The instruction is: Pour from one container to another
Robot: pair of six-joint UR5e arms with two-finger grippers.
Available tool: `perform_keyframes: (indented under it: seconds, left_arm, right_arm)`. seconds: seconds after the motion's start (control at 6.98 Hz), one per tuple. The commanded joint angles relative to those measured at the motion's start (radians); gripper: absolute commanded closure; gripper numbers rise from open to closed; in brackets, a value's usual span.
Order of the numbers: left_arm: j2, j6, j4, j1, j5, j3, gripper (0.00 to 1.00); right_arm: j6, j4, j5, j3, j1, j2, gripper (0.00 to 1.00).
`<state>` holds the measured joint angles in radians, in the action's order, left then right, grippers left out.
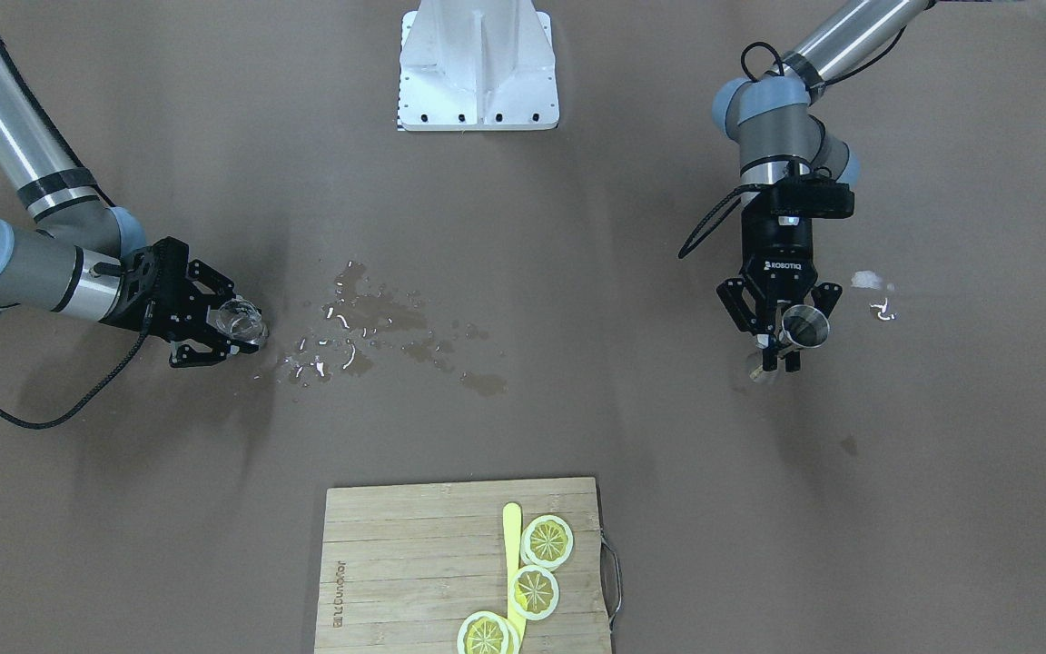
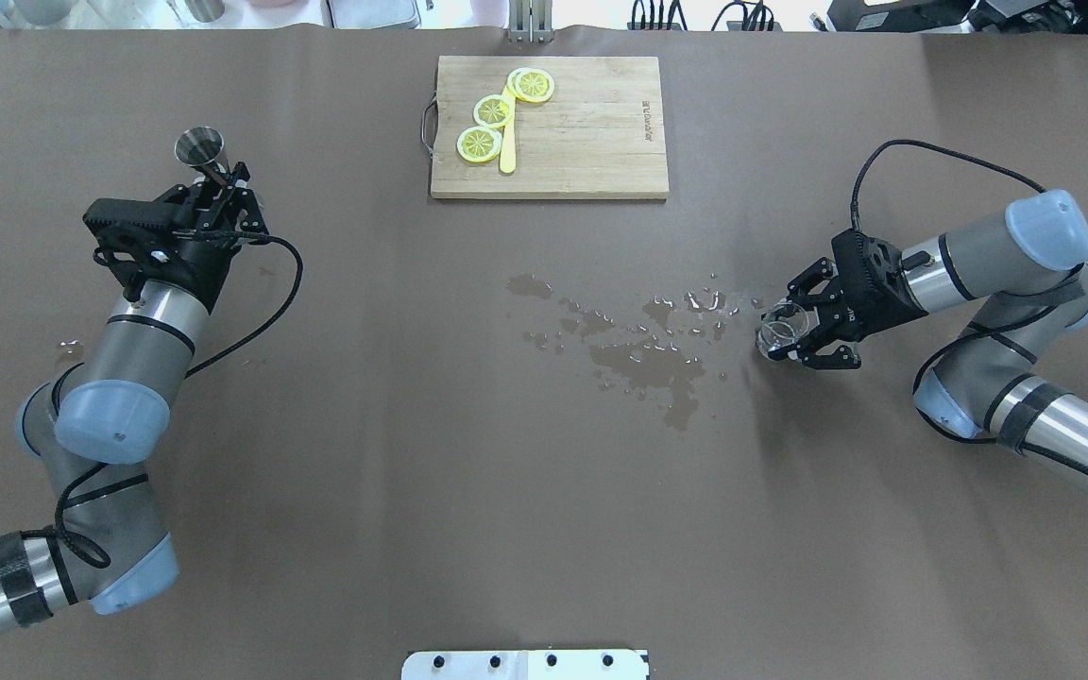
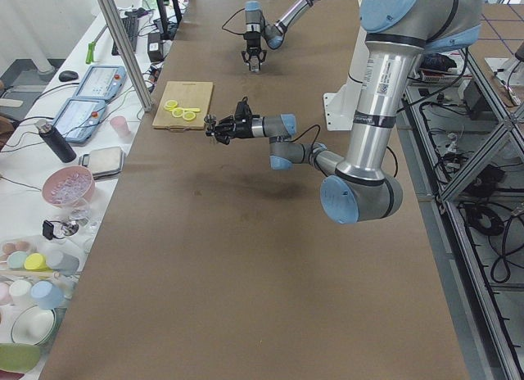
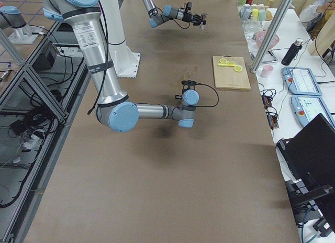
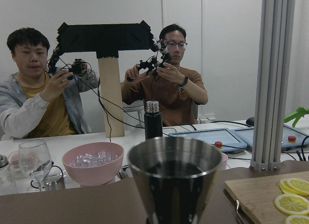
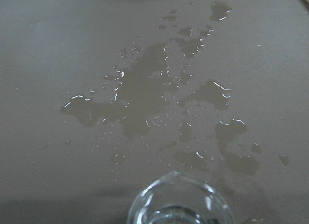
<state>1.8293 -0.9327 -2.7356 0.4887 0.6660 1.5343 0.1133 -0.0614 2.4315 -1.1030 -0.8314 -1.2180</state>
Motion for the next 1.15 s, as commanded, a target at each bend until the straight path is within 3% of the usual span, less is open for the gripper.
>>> perform_keyframes:
  seconds: [0.0, 0.43, 0.86, 1.0]
  left_arm:
    - [-0.004, -0.189, 0.144, -0.03, -0.116, -0.008, 1.0]
    - [-0.008, -0.511, 0.416, -0.085, -0.219, -0.006, 1.0]
    - [-0.025, -0.576, 0.48, -0.191, -0.307, -0.002, 1.0]
    - [-0.028, -0.718, 0.645, -0.217, -0.365, 0.0, 1.0]
  right_arm:
    - [-0.001, 0.0, -0.006, 0.0, -0.002, 0.002, 0.0]
    - [-0.001, 0.0, -0.008, 0.0, -0.002, 0.003, 0.0]
    - [-0.001, 0.0, -0.008, 0.0, -0.002, 0.003, 0.0]
    - [-0.001, 0.0, -0.006, 0.0, -0.002, 0.003, 0.0]
